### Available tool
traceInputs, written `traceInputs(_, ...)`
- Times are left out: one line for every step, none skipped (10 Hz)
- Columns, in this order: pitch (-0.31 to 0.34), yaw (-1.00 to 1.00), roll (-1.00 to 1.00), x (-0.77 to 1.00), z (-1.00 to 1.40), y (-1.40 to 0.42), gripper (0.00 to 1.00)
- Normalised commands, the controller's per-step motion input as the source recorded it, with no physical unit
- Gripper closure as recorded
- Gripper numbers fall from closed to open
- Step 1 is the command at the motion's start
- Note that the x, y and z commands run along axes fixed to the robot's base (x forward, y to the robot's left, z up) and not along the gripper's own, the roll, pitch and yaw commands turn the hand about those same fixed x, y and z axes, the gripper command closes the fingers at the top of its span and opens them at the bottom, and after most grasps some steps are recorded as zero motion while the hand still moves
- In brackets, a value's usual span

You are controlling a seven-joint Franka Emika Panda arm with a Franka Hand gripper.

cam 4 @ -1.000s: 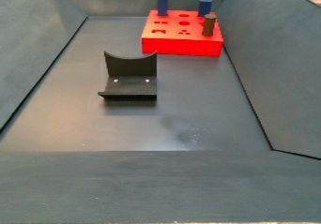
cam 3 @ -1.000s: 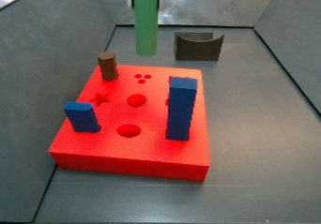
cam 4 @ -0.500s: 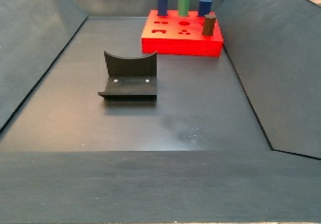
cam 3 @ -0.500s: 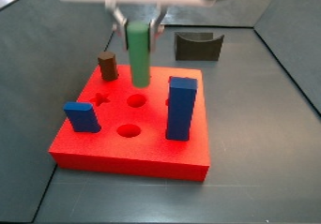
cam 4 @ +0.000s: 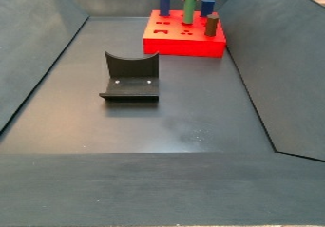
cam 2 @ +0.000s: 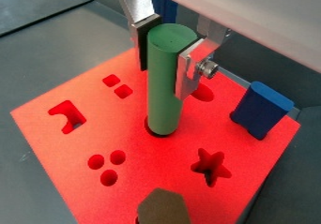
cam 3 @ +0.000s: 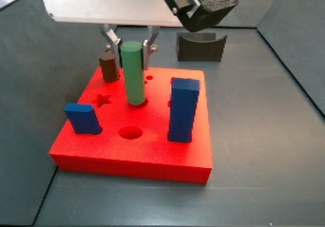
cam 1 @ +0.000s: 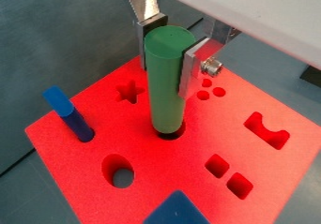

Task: Pick up the round object. Move up. Place the round object on the fixture. Regrasp the round object. Move to above the board. Insert the round object.
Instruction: Insert the round object.

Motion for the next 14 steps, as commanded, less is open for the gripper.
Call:
traceInputs(-0.059,0.04,0.00,0.00,-0.29,0.00,1.00)
traceInputs(-0.043,0.04,-0.01,0.00,-0.24,0.00,1.00)
traceInputs(-0.026,0.01,-0.05,0.10,-0.21,0.00,1.00)
traceInputs(0.000,0.00,-0.06,0.19,-0.18,0.00,1.00)
traceInputs(-0.010,0.00,-0.02,0.13,-0.27,0.00,1.00)
traceInputs(0.000,0.00,0.00,0.22,-0.31,0.00,1.00)
traceInputs(0.000,0.00,0.00,0.24,-0.29,-0.02,1.00)
traceInputs(-0.067,0.00,0.00,0.00,-0.34,-0.09,1.00)
traceInputs(-0.133,0.01,0.05,-0.19,-0.49,-0.19,1.00)
traceInputs(-0.113,0.06,0.10,-0.22,-0.45,-0.29,1.00)
traceInputs(-0.151,0.16,0.11,-0.25,-0.38,-0.37,1.00)
traceInputs(-0.230,0.18,-0.06,-0.14,-0.23,-0.06,1.00)
traceInputs(-0.120,0.00,-0.08,-0.03,-0.12,0.00,1.00)
traceInputs(0.000,0.00,0.00,0.00,0.00,0.00,1.00)
